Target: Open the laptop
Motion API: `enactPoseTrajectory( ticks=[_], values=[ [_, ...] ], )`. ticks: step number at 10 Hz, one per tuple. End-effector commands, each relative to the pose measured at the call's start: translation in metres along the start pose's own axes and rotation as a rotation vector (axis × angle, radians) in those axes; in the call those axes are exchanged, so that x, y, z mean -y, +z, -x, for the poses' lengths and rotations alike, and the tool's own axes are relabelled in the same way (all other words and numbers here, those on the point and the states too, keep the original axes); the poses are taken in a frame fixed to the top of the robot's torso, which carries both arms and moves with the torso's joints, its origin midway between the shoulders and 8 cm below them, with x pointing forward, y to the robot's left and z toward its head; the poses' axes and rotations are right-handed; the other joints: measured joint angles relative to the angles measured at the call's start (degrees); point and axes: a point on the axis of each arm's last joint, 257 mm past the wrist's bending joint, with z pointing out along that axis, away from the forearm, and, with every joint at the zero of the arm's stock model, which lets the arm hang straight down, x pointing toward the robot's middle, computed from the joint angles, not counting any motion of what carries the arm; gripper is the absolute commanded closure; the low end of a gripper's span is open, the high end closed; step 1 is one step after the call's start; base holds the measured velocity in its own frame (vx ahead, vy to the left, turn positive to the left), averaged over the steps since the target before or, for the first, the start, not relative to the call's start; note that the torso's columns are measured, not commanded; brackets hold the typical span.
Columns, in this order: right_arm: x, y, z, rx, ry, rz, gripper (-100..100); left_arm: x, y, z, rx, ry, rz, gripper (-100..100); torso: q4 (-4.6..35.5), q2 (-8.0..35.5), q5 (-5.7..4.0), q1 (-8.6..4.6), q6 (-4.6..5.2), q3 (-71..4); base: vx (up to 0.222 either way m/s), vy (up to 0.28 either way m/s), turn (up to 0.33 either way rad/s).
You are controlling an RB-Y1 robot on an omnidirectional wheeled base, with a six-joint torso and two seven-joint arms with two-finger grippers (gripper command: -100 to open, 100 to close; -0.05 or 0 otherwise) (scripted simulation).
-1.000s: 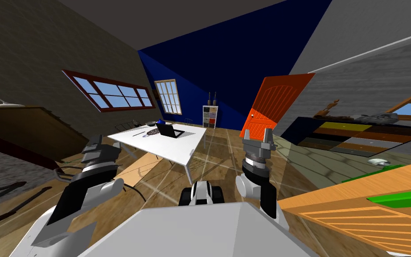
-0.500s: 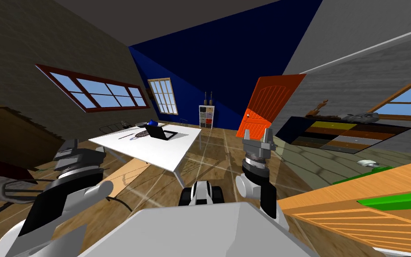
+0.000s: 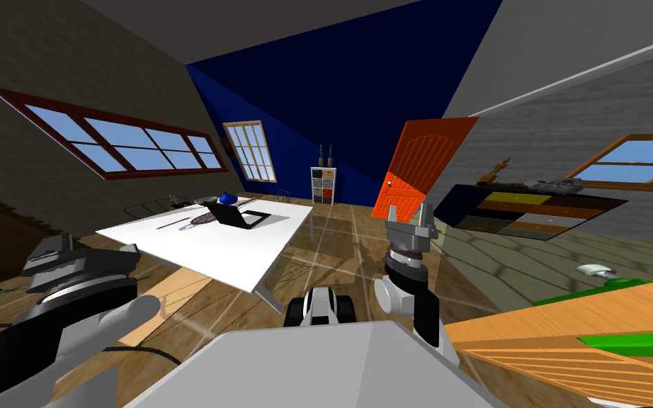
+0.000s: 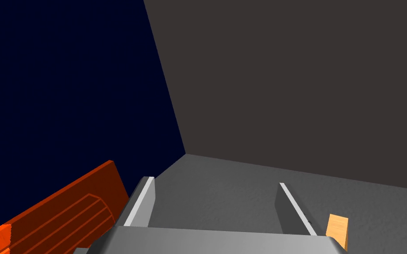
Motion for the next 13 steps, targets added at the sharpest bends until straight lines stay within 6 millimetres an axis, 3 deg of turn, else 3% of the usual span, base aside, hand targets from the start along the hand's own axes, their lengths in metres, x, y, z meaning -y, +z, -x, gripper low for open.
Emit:
enactPoseTrajectory(
  ticks=[1,4,7,13],
  values=[
    [0.0,0.0,0.0,0.0,0.0,0.0,0,-0.017,-0.002,0.047,0.097,-0.083,0.047,-100,-0.04,-0.13,-0.01,-0.07,0.0,-0.08,0.259,-0.163,-0.111],
    [0.0,0.0,0.0,0.0,0.0,0.0,0,-0.032,-0.01,0.096,0.201,-0.197,0.088,-100,-0.04,-0.1,-0.01,-0.03,0.0,-0.08,0.292,-0.155,-0.091],
    [0.0,0.0,0.0,0.0,0.0,0.0,0,-0.049,-0.022,0.133,0.283,-0.32,0.122,-100,0.04,0.2,0.11,0.32,-0.02,0.1,0.26,-0.018,-0.082],
    [0.0,0.0,0.0,0.0,0.0,0.0,0,-0.078,-0.045,0.177,0.393,-0.542,0.166,-100,0.03,0.12,0.07,0.21,-0.02,0.06,0.256,0.038,-0.053]
  ],
)
